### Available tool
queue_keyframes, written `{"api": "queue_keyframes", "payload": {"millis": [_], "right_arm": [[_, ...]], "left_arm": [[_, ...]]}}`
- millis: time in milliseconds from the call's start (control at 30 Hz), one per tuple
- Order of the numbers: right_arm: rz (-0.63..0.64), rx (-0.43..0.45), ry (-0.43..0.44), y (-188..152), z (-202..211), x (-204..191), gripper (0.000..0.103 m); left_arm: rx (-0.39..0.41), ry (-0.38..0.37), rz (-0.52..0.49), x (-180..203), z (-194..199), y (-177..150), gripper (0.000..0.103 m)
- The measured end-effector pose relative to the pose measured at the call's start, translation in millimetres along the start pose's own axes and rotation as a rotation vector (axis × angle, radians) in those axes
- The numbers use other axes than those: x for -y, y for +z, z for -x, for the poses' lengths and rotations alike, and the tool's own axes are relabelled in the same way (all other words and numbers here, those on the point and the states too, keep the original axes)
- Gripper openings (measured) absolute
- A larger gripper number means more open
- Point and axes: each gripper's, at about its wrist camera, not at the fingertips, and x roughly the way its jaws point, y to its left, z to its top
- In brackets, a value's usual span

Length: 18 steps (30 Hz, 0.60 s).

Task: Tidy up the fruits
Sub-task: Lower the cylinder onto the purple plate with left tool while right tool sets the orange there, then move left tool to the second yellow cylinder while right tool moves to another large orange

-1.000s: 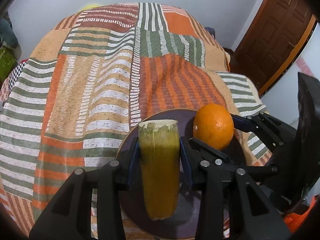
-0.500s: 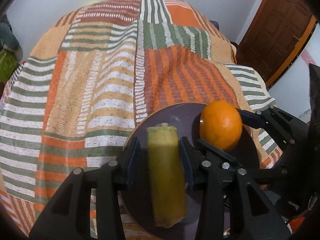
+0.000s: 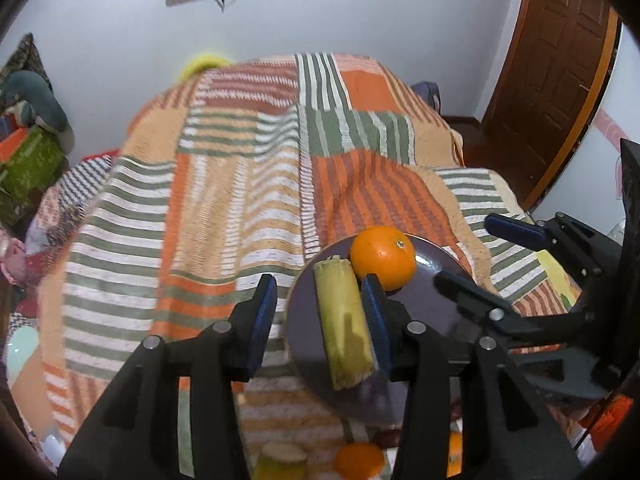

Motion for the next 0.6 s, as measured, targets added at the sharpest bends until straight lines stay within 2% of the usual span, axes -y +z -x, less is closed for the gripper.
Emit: {"api": "queue_keyframes", "payload": {"millis": [367,467,600], "right_arm": [[-0.033,0.081,0.022,-24,64,-17,0.074],[-0.041,0.081,0.035,-34,72,-22,0.074],[-0.049,0.057,0.061,-47,75,-31,0.074]], "left_arm": [[0.107,0.054,0.001,-5,85,-41,0.064],[0.107,0.053,0.017,-9,97,-57,0.069],[0.066,0.061,0.029,-15,95,-80,0.070]]}}
